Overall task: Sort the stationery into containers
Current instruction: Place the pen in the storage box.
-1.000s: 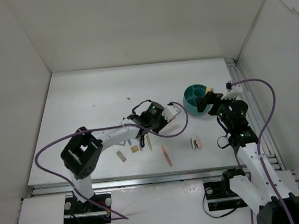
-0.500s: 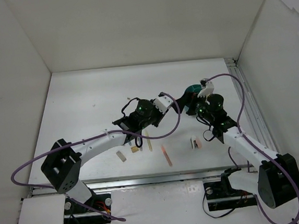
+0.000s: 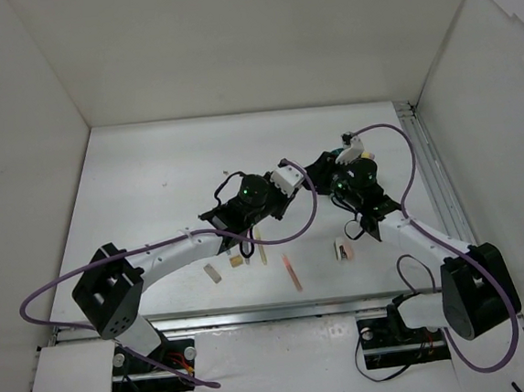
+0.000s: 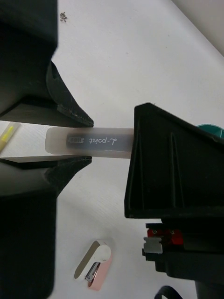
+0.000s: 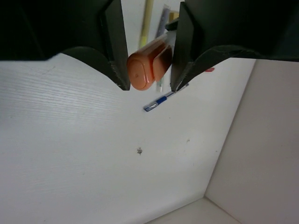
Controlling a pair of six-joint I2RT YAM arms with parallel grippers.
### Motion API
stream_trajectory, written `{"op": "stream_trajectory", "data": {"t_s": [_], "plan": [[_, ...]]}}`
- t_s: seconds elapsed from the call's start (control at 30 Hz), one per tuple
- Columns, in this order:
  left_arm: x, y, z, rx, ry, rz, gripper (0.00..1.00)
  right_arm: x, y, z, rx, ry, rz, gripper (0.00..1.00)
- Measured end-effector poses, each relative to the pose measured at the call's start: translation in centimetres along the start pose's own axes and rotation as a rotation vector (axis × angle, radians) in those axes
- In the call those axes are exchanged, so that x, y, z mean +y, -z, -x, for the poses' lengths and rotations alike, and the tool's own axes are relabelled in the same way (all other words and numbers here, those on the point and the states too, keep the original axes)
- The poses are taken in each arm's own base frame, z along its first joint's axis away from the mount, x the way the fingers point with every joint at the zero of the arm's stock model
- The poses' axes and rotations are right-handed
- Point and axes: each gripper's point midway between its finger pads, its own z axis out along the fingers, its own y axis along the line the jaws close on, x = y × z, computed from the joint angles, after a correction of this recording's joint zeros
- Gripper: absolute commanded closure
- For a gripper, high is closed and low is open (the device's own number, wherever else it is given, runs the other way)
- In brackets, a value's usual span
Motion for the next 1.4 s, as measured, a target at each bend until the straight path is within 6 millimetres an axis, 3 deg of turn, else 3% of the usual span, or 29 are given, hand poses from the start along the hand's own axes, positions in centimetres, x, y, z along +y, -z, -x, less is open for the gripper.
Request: {"op": "stream_trajectory", "data": {"t_s": [0.13, 0.17, 0.23, 0.27, 0.43, 0.5, 0.6, 0.7, 0.83, 1.0, 1.17, 1.4], "plan": [[-0.3, 0.0, -0.2, 0.003, 0.014, -0.002, 0.97, 1.7, -0.3, 0.5, -0.013, -0.021, 0.046, 0.94], [-0.2, 0.0, -0.2, 0.002, 0.016, 0.004, 0.75, 2.1, -0.3, 0.5, -0.016, -0.010, 0.057, 1.00], [-0.1, 0.1, 0.0, -0.002, 0.016, 0.007, 0.40, 2.2, -0.3, 0.7, -0.028, 0.003, 0.055, 1.00], [-0.1, 0.2, -0.1, 0.001, 0.020, 0.007, 0.01, 2.1, -0.2, 1.0, -0.040, 0.015, 0.044, 1.00], [0.6, 2.5, 0.8, -0.008, 0.073, 0.048, 0.00, 0.4, 1.8, 4.7, -0.186, 0.115, -0.048, 1.00], [1.8, 4.7, 1.0, -0.016, 0.124, 0.084, 0.00, -1.1, 3.7, 7.6, -0.291, 0.174, -0.128, 1.00], [5.0, 8.9, 1.2, -0.053, 0.216, 0.177, 0.00, -3.4, 6.5, 11.5, -0.429, 0.273, -0.274, 1.00], [8.0, 13.0, 0.6, -0.095, 0.300, 0.288, 0.00, -5.9, 8.1, 13.4, -0.484, 0.353, -0.409, 1.00], [8.9, 16.4, -1.1, -0.108, 0.379, 0.373, 0.00, -9.8, 8.4, 13.4, -0.446, 0.422, -0.549, 1.00], [10.0, 18.0, -5.0, -0.036, 0.469, 0.457, 0.00, -13.6, 8.0, 11.9, -0.348, 0.468, -0.655, 1.00], [11.6, 18.6, -8.1, 0.028, 0.554, 0.520, 0.00, -15.3, 7.7, 11.1, -0.296, 0.494, -0.689, 1.00], [11.7, 17.7, -9.5, 0.073, 0.616, 0.479, 0.00, -16.5, 6.7, 10.6, -0.269, 0.497, -0.678, 1.00]]}}
